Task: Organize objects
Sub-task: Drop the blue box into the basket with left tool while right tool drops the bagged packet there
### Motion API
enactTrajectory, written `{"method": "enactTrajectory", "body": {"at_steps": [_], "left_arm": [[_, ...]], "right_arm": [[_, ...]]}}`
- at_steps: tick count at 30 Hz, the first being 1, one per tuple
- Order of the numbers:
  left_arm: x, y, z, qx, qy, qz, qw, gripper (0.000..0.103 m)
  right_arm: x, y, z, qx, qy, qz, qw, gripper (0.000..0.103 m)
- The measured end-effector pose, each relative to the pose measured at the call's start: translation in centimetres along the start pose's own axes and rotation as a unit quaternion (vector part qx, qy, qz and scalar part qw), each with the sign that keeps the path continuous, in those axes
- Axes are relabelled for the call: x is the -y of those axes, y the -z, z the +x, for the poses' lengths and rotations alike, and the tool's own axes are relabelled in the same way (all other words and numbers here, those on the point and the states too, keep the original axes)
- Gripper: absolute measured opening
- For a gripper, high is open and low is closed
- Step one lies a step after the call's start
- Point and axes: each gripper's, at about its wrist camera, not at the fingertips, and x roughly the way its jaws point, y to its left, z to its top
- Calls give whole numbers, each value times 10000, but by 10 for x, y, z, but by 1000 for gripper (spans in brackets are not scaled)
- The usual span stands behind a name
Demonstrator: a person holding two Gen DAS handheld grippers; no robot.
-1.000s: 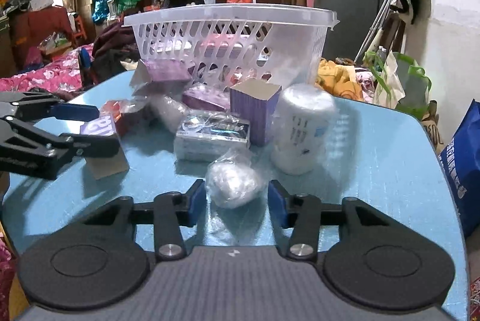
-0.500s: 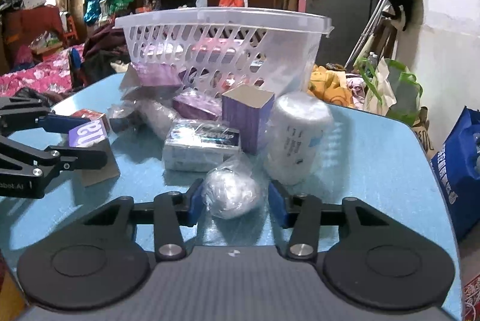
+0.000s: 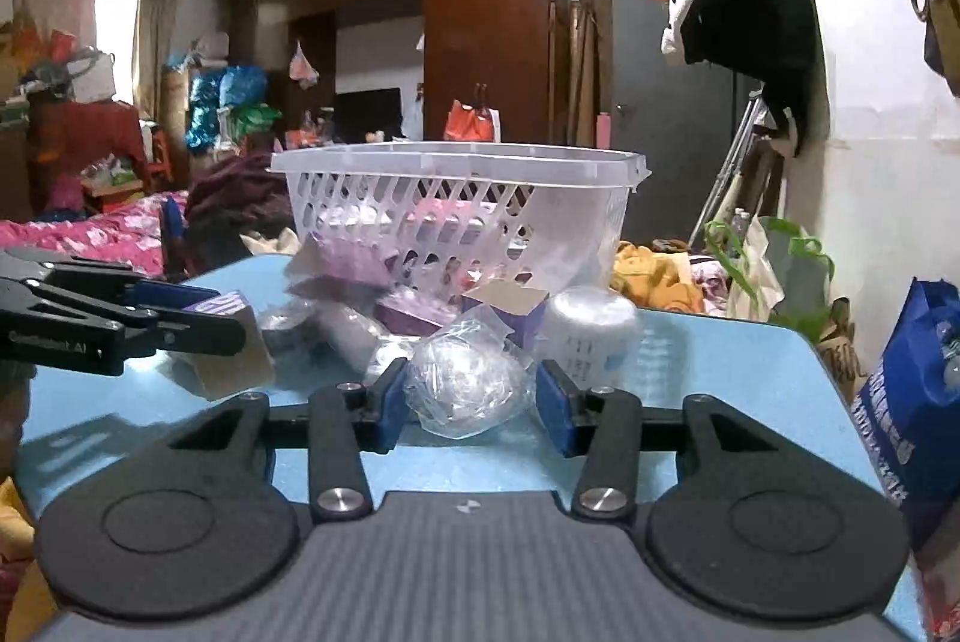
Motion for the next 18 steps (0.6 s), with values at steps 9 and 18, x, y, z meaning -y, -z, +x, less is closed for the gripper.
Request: {"method": "enactTrajectory", "body": {"at_steps": [9,18], "left_arm": [[-13,-73,-23,940,-310,-220,9948,50],[-43,-176,77,254,-712,-465,9961,50]], "right_arm": [[-9,-46,-16,670,-135,-22,9977,49],[-2,-149,92,415,202,-223,9987,49]]}}
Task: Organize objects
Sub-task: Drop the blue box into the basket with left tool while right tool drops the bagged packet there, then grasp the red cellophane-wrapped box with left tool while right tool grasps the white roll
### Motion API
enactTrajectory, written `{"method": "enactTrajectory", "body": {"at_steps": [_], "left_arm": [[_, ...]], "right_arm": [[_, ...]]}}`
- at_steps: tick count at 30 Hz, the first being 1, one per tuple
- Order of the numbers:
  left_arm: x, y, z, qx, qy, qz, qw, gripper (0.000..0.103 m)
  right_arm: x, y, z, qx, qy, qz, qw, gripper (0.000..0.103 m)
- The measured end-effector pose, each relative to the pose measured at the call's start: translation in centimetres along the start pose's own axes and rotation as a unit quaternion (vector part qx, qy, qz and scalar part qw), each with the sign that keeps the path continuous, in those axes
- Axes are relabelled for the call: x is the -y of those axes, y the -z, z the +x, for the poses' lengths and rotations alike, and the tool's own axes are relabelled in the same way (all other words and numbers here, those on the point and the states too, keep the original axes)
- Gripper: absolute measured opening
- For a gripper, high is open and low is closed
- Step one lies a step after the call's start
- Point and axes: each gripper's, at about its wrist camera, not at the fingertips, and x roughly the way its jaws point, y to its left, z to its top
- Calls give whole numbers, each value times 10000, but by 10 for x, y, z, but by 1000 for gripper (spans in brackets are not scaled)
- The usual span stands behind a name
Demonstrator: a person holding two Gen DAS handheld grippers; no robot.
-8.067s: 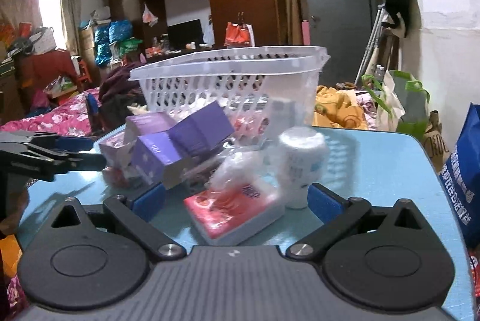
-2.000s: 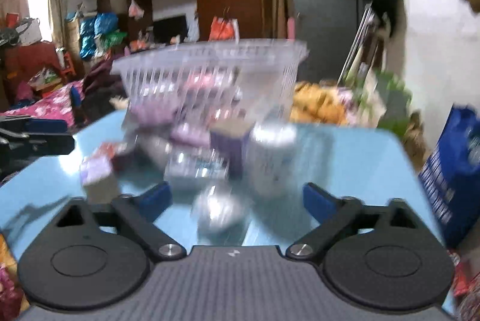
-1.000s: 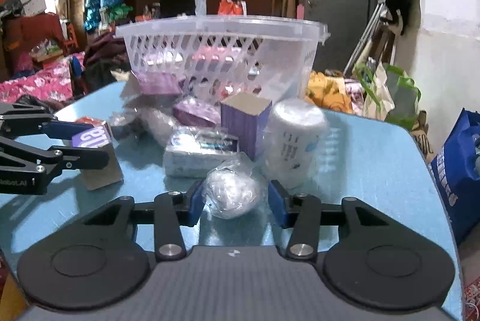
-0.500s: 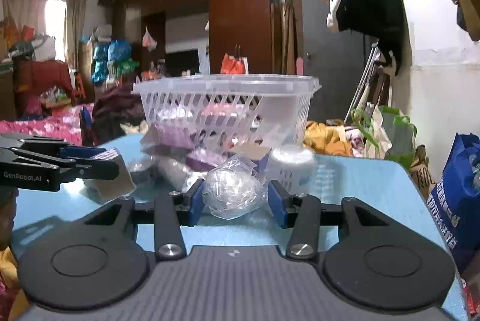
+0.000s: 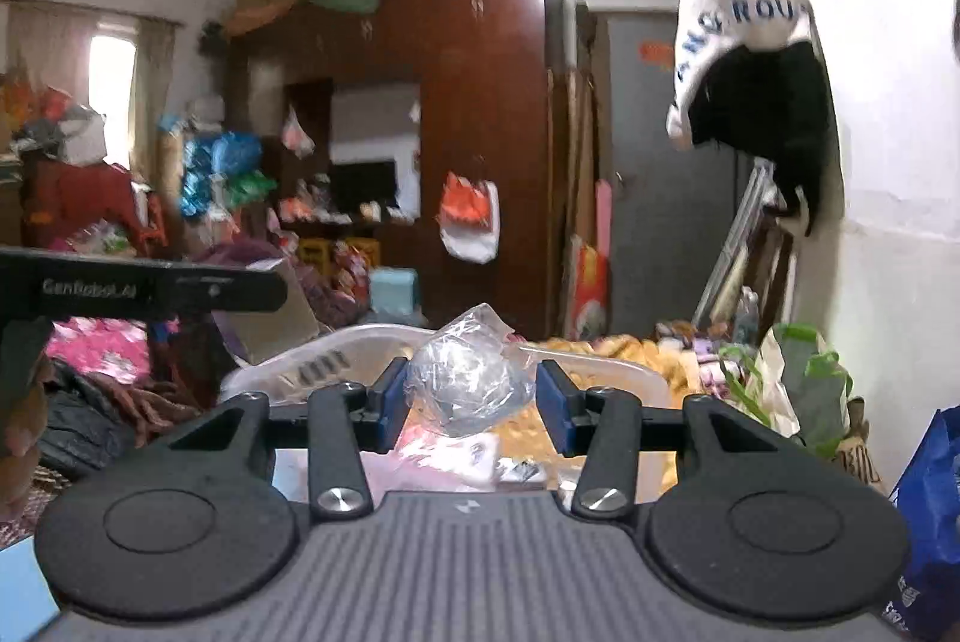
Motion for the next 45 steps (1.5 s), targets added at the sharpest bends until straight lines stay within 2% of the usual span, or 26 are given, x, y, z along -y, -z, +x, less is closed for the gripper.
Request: {"method": "enactTrajectory", "body": {"at_steps": [2,6,7,8,9,10,11,12,14,17,19,22,23,25,27,33,35,36,38,39,41,44,45], "left_arm": [[2,0,18,-155,-76,90,9998,50],[3,5,29,-238,-81,102,9996,51],[4,7,29,-134,-119,135,9997,55],[5,9,30,-39,-260,234,9994,65],[6,12,31,-34,-463,325,9984,86],[6,14,31,2,-569,365,9977,88],[5,17,27,32,-579,364,9977,88],[0,22,18,41,-513,294,9982,88],[-8,33,-6,109,-338,160,9992,88],[-19,65,-39,-214,-236,109,9994,94],[-20,94,-49,-632,-278,192,9974,94],[-22,126,-57,-969,-184,261,9948,94],[-22,134,-58,-1036,-128,227,9943,94],[-24,144,-61,-1125,-70,219,9934,94],[-26,150,-62,-1184,-162,231,9926,94],[-35,159,-44,-1621,-313,83,9862,92],[-32,160,-48,-1551,-299,113,9874,92],[-29,161,-47,-1564,-366,197,9868,92],[-25,162,-48,-1570,-455,312,9861,83],[-25,162,-47,-1570,-431,330,9861,71],[-28,161,-52,-1414,-454,236,9886,71],[-38,160,-70,-920,-19,-97,9957,70],[-37,161,-74,-805,-114,-94,9966,70]], "right_arm": [[1,0,20,-180,116,-48,9998,49],[5,8,31,-360,23,9,9993,49],[4,10,32,-363,42,-40,9993,49],[4,12,30,-350,69,-97,9993,50],[4,14,26,-315,113,-162,9993,60],[2,15,23,-290,214,-228,9991,87],[1,16,14,-163,396,-260,9987,100],[-1,19,1,39,490,-255,9985,103],[4,27,-26,275,270,-127,9992,103],[18,53,-63,211,161,240,9994,103],[31,77,-72,-149,242,532,9982,103],[42,101,-70,-835,103,784,9934,103],[44,107,-69,-917,7,825,9924,103],[44,109,-66,-929,83,872,9918,103],[43,110,-60,-984,160,845,9914,102],[36,114,-51,-1063,286,703,9914,78],[38,117,-53,-1052,149,713,9918,76],[37,119,-53,-1033,135,707,9920,71],[35,122,-52,-1014,335,584,9926,58],[35,122,-51,-1016,349,587,9925,52],[36,122,-52,-968,200,645,9930,51],[37,122,-53,-940,158,700,9930,50],[38,122,-55,-889,178,736,9932,50]]}}
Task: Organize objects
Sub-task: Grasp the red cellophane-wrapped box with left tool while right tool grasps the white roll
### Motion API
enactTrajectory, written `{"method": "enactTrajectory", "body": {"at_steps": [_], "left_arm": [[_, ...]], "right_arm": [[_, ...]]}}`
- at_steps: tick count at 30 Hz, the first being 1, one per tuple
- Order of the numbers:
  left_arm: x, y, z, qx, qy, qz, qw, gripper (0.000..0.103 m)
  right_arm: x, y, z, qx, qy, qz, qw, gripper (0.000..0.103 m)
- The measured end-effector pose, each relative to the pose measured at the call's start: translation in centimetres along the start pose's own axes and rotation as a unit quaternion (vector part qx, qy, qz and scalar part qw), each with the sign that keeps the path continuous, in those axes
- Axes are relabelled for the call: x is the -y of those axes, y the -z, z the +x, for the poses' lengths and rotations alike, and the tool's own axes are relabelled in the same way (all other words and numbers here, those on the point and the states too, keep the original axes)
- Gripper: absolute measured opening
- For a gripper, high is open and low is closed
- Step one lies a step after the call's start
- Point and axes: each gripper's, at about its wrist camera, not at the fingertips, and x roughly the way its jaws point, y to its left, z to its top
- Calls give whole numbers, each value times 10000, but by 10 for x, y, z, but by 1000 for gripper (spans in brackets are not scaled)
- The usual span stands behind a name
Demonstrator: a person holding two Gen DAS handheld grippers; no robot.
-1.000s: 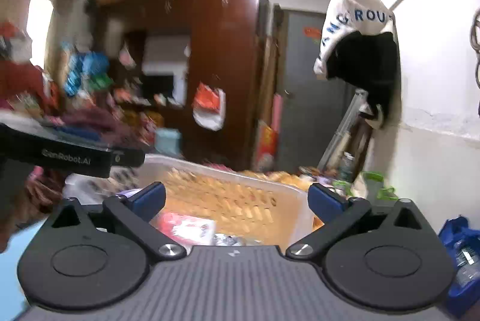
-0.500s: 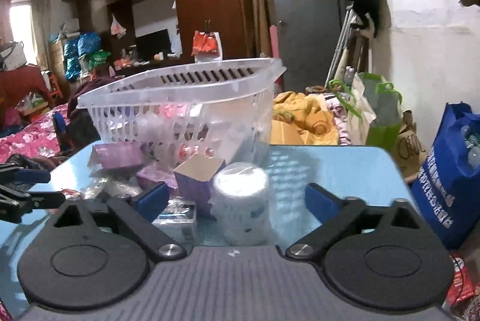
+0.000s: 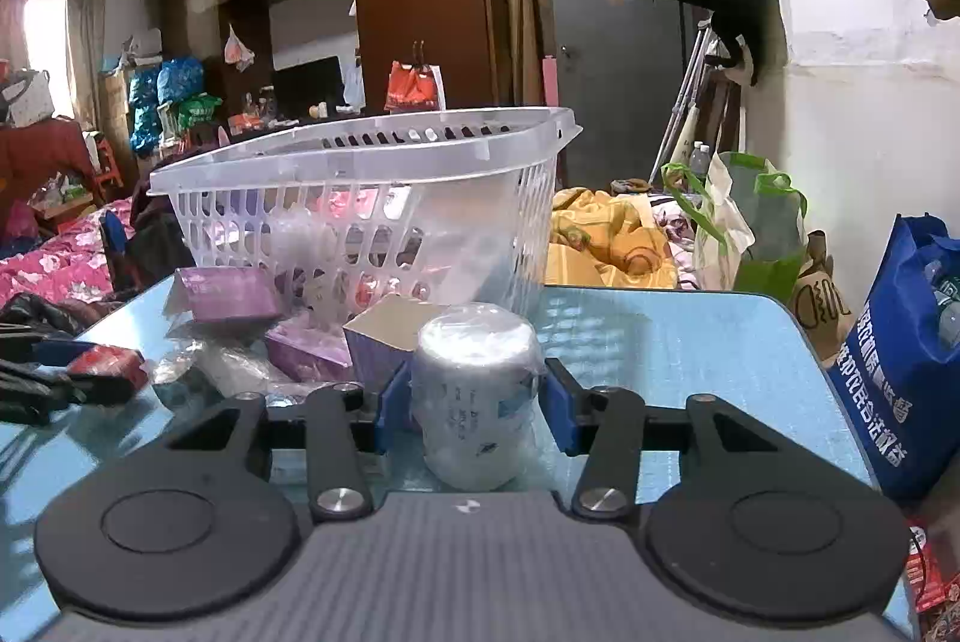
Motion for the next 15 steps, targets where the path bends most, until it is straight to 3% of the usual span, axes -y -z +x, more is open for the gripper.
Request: {"method": "enactTrajectory", "body": {"at_steps": [15], "left_arm": [[2,1,-5,241,134,109,9996,70]], "right_arm": [[2,0,-5,190,-44,57,9998,50]]}}
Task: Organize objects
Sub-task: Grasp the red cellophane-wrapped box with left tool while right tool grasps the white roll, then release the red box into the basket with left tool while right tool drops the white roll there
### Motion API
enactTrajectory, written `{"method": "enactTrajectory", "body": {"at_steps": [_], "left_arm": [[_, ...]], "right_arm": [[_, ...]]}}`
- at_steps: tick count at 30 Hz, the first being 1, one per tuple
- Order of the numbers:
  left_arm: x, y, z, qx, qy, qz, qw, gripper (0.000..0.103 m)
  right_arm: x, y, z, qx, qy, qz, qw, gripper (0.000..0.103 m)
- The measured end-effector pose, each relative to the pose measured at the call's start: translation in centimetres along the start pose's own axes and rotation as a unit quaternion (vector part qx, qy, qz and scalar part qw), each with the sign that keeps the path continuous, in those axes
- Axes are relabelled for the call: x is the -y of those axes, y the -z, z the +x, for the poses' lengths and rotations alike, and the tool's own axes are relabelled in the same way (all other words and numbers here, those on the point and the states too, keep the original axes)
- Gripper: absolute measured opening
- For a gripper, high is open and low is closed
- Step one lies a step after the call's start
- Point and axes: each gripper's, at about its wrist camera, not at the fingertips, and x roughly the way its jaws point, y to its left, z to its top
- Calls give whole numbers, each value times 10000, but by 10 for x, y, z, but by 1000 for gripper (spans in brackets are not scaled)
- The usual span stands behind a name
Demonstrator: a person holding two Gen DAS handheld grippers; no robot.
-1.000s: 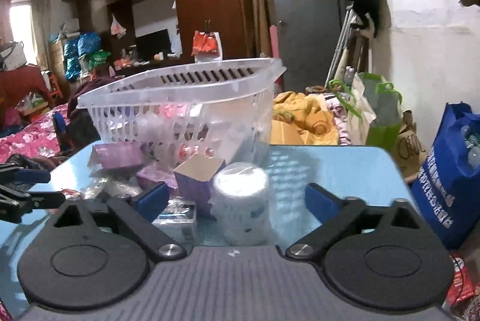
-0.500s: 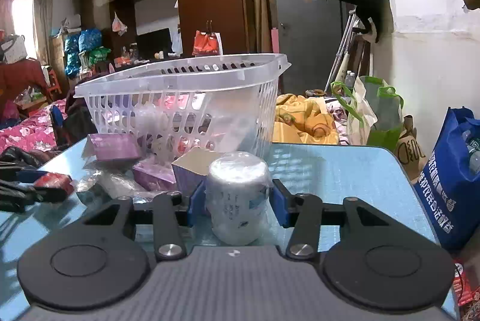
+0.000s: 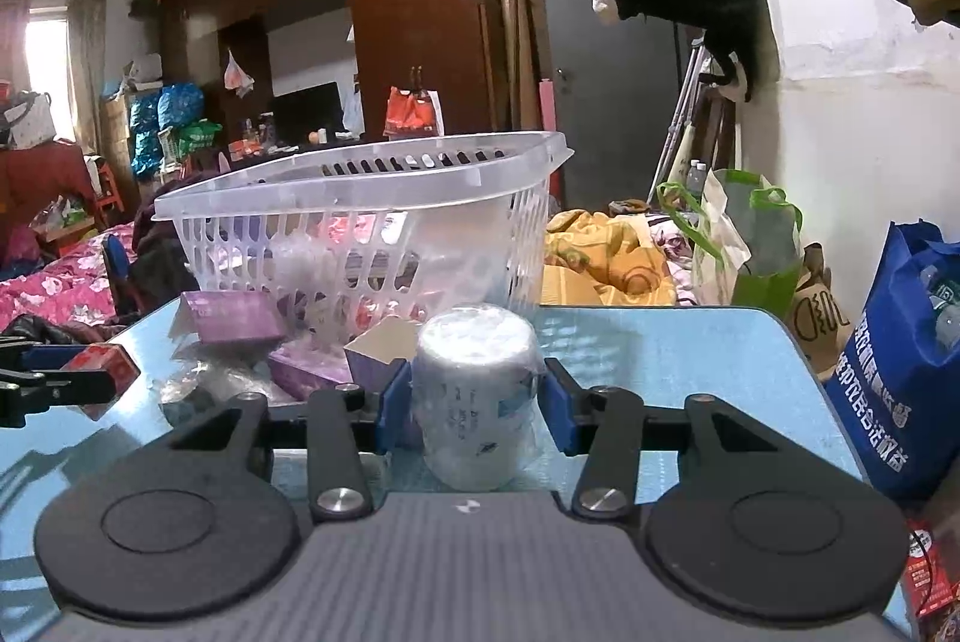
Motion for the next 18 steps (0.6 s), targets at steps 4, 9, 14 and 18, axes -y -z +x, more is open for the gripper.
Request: {"method": "enactTrajectory", "body": {"at_steps": [4,9,14,18], "left_arm": [[0,0,-5,153,2,3,9999,70],[-1,0,-13,432,-8,-26,9991,70],[-6,-9,-28,893,174,-262,9955,70],[-1,-39,-40,1221,292,-200,9919,70]], "right_arm": [[0,1,-2,50,6,23,10000,50],[-1,2,-13,367,34,21,9993,50],[-1,-4,-29,558,-109,26,9984,50],[-1,-27,-49,804,-328,223,9960,50]]}}
